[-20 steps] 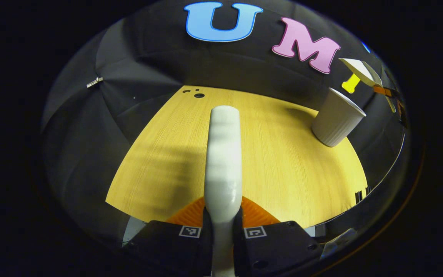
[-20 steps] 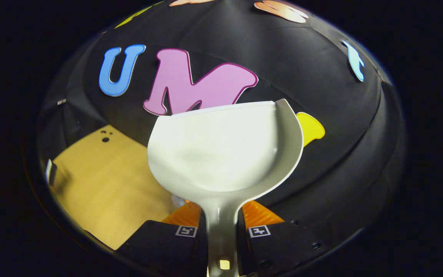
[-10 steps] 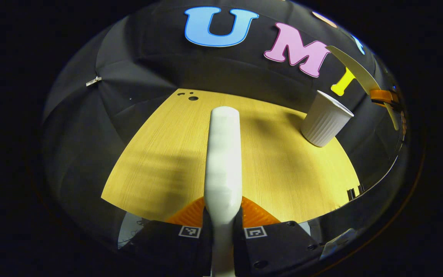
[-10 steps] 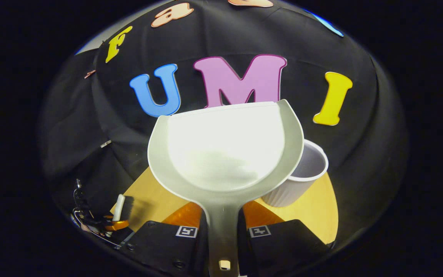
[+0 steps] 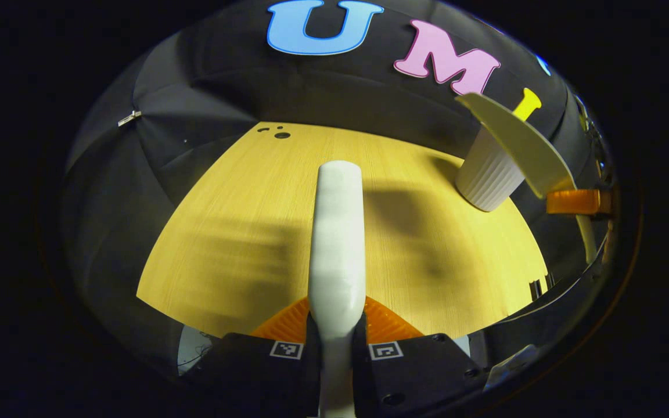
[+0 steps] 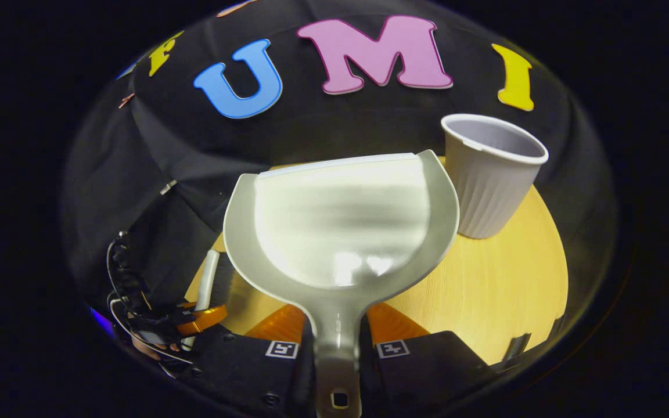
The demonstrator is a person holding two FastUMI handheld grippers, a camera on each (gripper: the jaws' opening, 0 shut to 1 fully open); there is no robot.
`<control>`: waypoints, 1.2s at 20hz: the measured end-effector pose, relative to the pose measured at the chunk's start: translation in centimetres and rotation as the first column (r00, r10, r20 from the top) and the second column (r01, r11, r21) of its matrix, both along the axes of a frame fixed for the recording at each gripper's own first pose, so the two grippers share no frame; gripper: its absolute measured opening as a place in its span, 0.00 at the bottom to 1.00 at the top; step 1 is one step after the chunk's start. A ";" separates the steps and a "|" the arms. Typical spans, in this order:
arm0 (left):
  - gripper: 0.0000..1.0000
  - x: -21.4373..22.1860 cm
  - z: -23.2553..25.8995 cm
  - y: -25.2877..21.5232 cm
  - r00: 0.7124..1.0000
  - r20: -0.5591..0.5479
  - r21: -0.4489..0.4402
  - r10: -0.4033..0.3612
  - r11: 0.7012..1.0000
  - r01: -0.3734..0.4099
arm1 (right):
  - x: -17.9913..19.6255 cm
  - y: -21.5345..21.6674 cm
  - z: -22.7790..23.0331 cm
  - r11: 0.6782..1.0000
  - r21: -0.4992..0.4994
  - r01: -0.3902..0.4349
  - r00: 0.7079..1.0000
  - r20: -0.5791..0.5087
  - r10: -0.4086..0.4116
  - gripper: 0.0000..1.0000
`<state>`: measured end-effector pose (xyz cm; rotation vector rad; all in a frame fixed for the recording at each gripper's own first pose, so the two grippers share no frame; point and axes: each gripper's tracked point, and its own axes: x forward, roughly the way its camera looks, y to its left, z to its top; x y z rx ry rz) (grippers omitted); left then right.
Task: Pick up the small broom and dustpan from the desktop, sweep the trash into the dustpan with the broom, and then empty the trash into the garbage bin.
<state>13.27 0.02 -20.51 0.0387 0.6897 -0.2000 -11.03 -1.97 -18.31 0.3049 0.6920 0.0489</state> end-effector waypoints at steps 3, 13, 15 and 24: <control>0.27 1.6 -1.5 -0.7 0.999 -0.042 0.025 0.004 1.000 -0.003 | -0.2 -1.0 -3.1 0.999 -0.015 0.036 0.998 -0.041 -0.036 0.30; 0.26 9.1 -7.8 -3.8 0.987 -0.163 0.208 0.005 0.978 0.029 | 0.7 -2.0 -13.1 0.998 -0.018 0.054 0.976 -0.209 -0.056 0.35; 0.29 10.2 -8.8 -3.7 0.983 -0.184 0.240 0.030 0.971 0.016 | 0.8 -2.2 -13.7 0.999 -0.020 0.026 0.970 -0.243 -0.030 0.31; 0.32 11.4 -9.4 -4.3 0.978 -0.200 0.307 0.066 0.952 -0.001 | 0.3 -1.7 -14.7 0.999 -0.022 -0.037 0.949 -0.314 0.028 0.30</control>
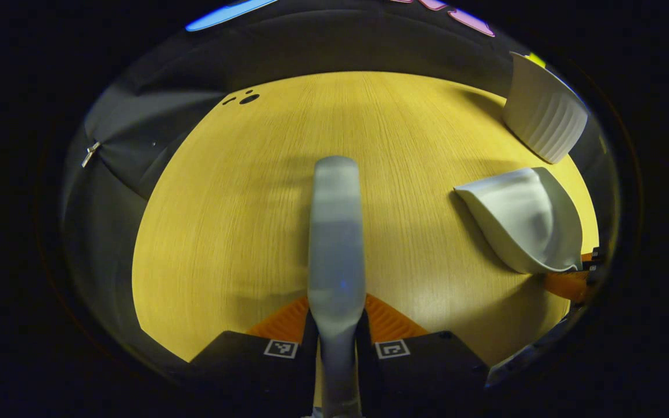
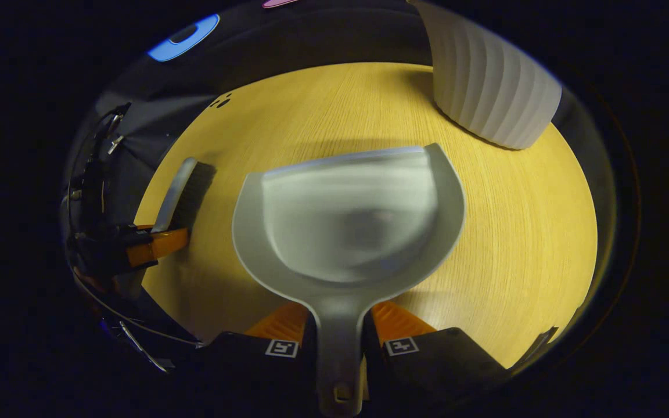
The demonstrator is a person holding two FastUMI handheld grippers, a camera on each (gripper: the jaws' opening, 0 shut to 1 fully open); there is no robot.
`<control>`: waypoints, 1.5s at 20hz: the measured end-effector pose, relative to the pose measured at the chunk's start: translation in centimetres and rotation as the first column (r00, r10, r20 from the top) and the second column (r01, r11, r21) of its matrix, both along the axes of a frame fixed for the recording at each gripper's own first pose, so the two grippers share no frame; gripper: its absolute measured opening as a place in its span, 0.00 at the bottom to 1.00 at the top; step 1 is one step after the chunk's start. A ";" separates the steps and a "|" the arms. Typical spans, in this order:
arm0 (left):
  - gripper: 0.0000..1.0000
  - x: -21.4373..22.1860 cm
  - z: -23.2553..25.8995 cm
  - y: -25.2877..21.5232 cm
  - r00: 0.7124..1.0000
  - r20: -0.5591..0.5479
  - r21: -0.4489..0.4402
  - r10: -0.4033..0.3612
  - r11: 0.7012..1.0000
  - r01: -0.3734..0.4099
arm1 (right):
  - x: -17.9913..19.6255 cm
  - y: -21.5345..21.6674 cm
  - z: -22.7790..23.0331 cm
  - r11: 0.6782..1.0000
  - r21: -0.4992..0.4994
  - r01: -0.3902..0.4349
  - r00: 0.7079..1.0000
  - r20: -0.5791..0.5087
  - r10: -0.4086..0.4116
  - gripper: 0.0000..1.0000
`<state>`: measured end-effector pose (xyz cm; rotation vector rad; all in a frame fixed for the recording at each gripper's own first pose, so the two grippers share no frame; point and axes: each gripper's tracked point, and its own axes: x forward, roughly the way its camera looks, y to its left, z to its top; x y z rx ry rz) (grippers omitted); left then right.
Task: Pick up the small broom and dustpan from the desktop, sweep the trash into the dustpan with the broom, and then empty the trash into the garbage bin.
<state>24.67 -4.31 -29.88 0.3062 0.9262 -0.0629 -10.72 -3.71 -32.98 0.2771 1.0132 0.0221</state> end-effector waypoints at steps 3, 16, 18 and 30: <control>0.52 0.0 0.6 0.1 1.000 0.018 -0.011 0.004 1.000 -0.003 | 0.0 0.8 0.2 1.000 0.013 -0.016 1.000 -0.003 0.016 0.55; 0.98 -7.2 13.1 0.1 0.914 0.401 -0.114 -0.062 0.986 0.118 | -3.5 -1.9 13.8 0.981 -0.139 0.139 0.935 0.344 -0.084 1.00; 0.98 -8.9 16.1 0.6 0.860 0.504 -0.093 -0.075 0.986 0.140 | -4.2 -1.8 16.8 0.972 -0.181 0.151 0.912 0.404 -0.067 0.99; 0.98 -19.4 28.0 -2.1 0.611 0.789 -0.142 -0.072 0.944 0.296 | -10.0 0.0 33.4 0.945 -0.202 0.258 0.644 0.765 -0.012 0.99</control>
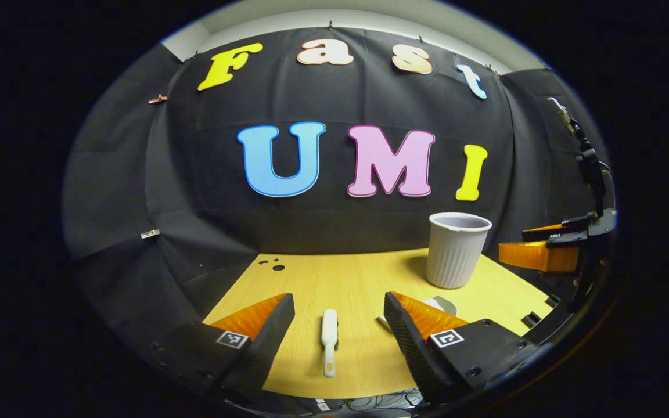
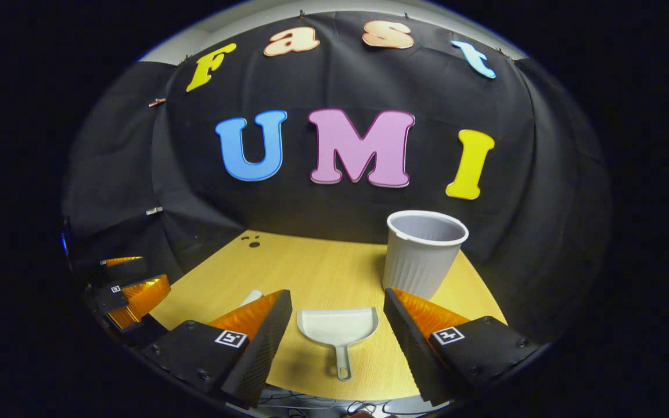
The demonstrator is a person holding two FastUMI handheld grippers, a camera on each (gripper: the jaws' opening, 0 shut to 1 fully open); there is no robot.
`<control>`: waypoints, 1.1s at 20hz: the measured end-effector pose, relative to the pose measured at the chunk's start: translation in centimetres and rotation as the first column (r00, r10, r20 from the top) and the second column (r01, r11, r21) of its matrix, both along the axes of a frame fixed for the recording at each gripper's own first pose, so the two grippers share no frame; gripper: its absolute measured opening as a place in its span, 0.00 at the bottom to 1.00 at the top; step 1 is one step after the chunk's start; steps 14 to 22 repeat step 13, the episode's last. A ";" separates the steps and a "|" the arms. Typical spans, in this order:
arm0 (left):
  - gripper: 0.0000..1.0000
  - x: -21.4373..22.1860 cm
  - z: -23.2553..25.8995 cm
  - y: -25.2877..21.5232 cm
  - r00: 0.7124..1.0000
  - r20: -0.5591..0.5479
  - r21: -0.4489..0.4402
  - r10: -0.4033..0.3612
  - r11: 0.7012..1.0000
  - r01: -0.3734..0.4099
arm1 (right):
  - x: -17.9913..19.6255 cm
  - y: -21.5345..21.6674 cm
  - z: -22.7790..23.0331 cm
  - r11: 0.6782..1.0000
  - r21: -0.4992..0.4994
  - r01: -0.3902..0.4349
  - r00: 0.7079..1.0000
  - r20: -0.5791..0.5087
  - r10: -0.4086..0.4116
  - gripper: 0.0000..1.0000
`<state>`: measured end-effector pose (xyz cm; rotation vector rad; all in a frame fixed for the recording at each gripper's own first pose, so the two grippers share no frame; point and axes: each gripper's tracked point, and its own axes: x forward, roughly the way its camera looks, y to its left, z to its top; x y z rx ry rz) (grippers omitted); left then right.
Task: Pick up the small broom and dustpan from the desktop, sweep the trash into the dustpan with the broom, and then empty the trash into the garbage bin.
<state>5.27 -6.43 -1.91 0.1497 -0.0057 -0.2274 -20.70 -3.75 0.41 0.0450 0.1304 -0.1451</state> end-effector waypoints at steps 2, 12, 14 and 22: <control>0.98 -0.6 0.3 0.1 1.000 0.005 -0.033 0.021 0.999 -0.021 | -0.5 -0.2 0.7 1.000 -0.014 -0.009 0.999 0.033 0.010 0.99; 0.98 -0.9 -0.9 -1.2 0.993 -0.035 -0.003 0.112 0.994 -0.112 | -1.2 -5.2 -2.5 0.998 0.057 -0.005 1.000 -0.024 0.006 0.98; 0.98 -0.8 -0.6 -1.4 0.992 -0.034 0.002 0.120 0.993 -0.120 | -1.5 -6.1 -2.7 0.998 0.060 0.002 1.000 -0.027 -0.001 0.98; 0.98 -0.8 -0.6 -1.4 0.992 -0.034 0.002 0.120 0.993 -0.120 | -1.5 -6.1 -2.7 0.998 0.060 0.002 1.000 -0.027 -0.001 0.98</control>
